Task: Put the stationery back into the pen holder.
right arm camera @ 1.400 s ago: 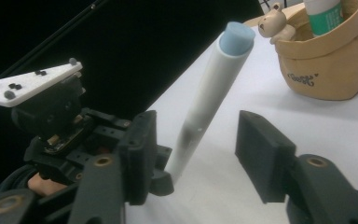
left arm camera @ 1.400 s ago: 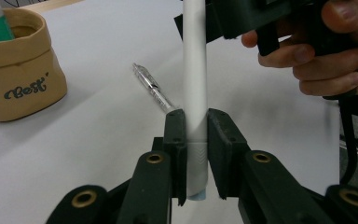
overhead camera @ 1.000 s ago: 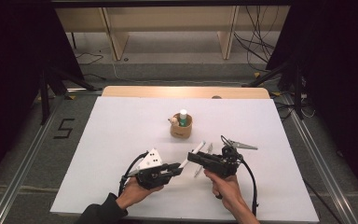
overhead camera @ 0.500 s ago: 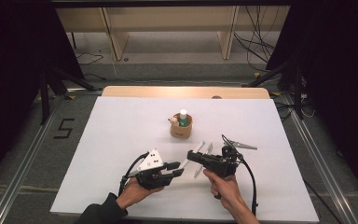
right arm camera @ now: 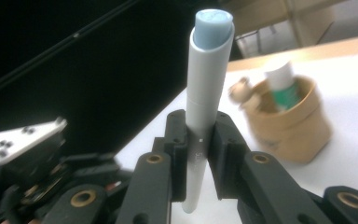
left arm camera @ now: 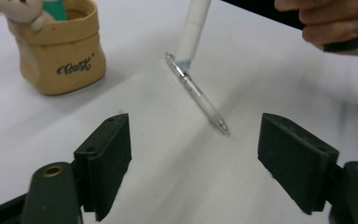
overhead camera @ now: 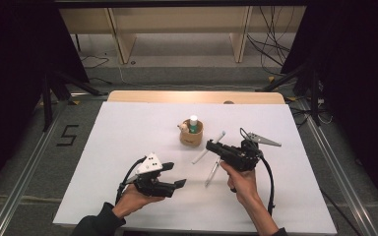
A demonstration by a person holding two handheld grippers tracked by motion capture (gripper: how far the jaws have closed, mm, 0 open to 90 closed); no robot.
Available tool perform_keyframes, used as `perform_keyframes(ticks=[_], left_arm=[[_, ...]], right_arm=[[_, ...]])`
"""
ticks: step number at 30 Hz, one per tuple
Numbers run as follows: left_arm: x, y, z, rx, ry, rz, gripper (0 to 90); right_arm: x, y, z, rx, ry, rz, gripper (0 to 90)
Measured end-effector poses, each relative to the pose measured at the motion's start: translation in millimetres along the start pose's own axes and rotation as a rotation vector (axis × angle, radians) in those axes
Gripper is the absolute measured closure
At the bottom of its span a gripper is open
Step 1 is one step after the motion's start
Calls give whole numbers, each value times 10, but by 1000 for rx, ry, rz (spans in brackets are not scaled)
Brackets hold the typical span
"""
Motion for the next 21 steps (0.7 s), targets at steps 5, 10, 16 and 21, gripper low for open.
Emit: perform_keyframes(ticks=[5, 10, 16, 21], left_arm=[[40, -29, -29, 16, -12, 18, 210], [75, -69, -58, 53, -19, 35, 199], [127, -59, -83, 72, -29, 36, 178], [119, -58, -105, 80, -38, 42, 177]], right_arm=[[-83, 70, 157, 35, 25, -57, 791], [-161, 144, 270, 53, 36, -103, 791], [-261, 206, 414, 63, 38, -141, 791], [-364, 248, 550, 93, 37, -186, 791]])
Point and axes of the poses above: each handheld gripper's, and its own axes: x roughly backward along the jaws, z roughly out of its top, y roughly to its right, the point moved 2 cm from there along -x, roughly forward along the jaws
